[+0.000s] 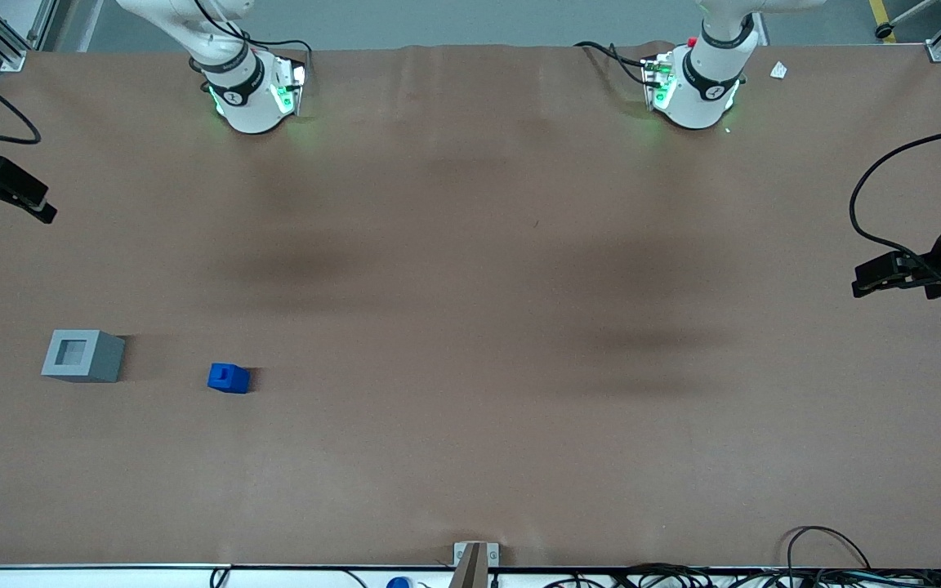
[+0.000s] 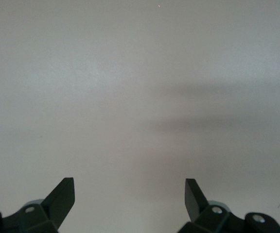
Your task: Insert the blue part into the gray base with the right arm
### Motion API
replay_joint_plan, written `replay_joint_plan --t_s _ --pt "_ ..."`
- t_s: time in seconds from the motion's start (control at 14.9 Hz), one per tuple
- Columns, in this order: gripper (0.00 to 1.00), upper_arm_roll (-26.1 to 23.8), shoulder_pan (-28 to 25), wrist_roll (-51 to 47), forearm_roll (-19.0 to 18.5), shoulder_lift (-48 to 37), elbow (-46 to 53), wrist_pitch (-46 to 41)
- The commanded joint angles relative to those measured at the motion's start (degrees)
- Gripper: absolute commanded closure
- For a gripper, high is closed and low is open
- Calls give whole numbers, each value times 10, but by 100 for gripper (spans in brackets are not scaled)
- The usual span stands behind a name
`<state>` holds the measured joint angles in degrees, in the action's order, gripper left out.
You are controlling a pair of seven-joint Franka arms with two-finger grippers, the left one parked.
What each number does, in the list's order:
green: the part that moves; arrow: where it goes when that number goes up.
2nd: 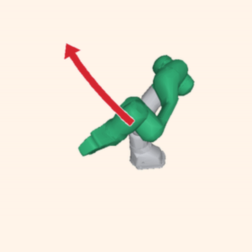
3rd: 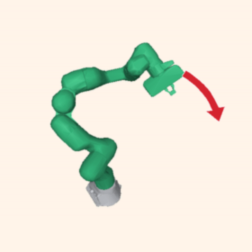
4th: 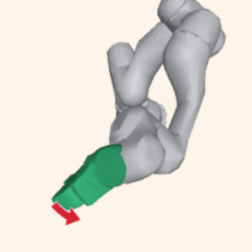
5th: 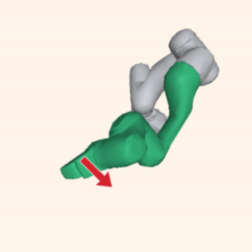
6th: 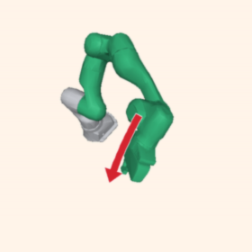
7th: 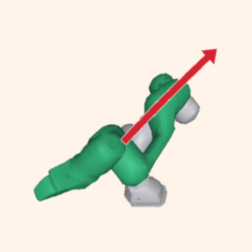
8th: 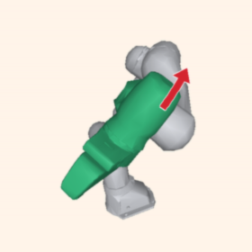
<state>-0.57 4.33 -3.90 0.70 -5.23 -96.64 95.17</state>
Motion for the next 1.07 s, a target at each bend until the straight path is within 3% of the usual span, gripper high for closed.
replay_joint_plan --t_s 0.0,1.01 --pt "0 3 -12 -8 -5 49 -1 22" --pt "0 2 -42 -11 4 282 3 260"
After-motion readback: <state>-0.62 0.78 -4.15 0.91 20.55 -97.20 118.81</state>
